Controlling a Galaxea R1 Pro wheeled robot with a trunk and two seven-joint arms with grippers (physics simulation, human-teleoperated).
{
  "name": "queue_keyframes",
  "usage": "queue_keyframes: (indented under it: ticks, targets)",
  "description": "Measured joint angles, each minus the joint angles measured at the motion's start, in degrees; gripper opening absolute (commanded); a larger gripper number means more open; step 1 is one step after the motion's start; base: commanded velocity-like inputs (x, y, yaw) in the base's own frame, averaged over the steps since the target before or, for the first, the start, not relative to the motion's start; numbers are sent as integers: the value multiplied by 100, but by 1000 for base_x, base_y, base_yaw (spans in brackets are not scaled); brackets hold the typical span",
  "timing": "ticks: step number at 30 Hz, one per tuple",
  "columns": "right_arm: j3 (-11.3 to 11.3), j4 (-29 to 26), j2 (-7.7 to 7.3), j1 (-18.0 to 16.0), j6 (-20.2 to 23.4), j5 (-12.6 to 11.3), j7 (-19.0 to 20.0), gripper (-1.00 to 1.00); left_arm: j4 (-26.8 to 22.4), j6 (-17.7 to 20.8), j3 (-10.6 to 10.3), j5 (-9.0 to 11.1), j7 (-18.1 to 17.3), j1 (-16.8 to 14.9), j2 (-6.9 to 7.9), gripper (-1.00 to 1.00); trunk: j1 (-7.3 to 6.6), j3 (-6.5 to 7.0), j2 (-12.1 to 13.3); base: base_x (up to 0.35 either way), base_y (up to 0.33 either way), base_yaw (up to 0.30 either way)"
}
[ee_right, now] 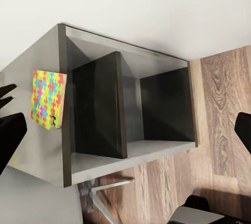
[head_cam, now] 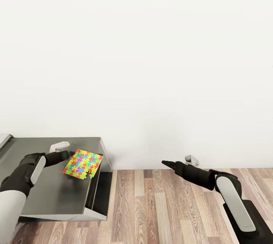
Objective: Put all the toys in the child's room - the three board games (two on the bed and one on the table), the two jigsaw puzzles on the table, and the tennis ball on the table - inside the toy box on the table in the child's room.
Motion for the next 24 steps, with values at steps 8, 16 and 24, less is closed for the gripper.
queue_keyframes:
  ticks: [8,16,24]
  targets:
    - [3,0,0,0,0,-1,0,100,-155,215,484,9,-91,8,60,100,0,0,0,0,0,0]
    - [5,-2,0,0,0,1,0,100,-555,467,587,11,-115,45,68,100,0,0,0,0,0,0]
    - [9,0,0,0,0,-2,0,100,-796,776,1163,21,-275,59,78,100,0,0,0,0,0,0]
